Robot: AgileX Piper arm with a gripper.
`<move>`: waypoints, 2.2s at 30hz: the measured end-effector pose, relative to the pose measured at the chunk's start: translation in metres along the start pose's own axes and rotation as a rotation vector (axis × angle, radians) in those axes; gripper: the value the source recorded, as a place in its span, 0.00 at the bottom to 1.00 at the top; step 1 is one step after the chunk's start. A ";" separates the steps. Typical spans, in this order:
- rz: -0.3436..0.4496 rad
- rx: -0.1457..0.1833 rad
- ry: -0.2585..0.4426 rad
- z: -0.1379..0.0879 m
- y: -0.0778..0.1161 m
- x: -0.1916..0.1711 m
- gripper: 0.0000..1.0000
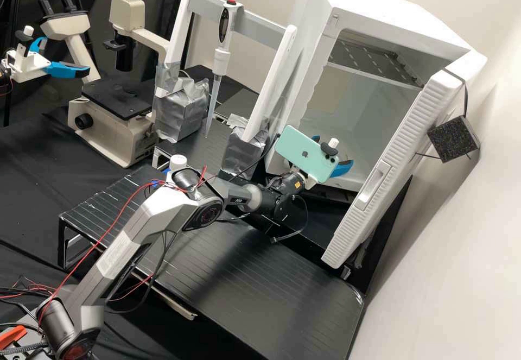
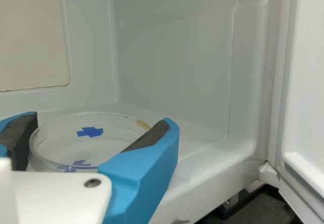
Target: Move the petri dish to the incubator
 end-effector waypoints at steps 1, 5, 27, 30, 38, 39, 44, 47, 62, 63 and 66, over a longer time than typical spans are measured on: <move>0.000 -0.005 0.000 0.000 0.000 0.000 0.00; -0.001 -0.025 0.001 0.001 -0.001 -0.001 1.00; -0.021 -0.058 0.018 0.007 -0.002 -0.026 1.00; -0.032 -0.058 0.027 0.007 0.005 -0.037 1.00; -0.002 -0.041 0.021 0.018 0.022 -0.078 1.00; 0.003 -0.037 0.028 0.018 0.023 -0.083 1.00; 0.035 -0.022 0.062 0.020 0.032 -0.110 1.00; 0.065 -0.012 0.088 0.020 0.037 -0.128 1.00; 0.071 0.014 0.077 -0.046 0.032 -0.268 1.00; 0.082 0.017 0.100 -0.055 0.030 -0.276 1.00; 0.083 0.030 0.168 -0.076 0.014 -0.296 1.00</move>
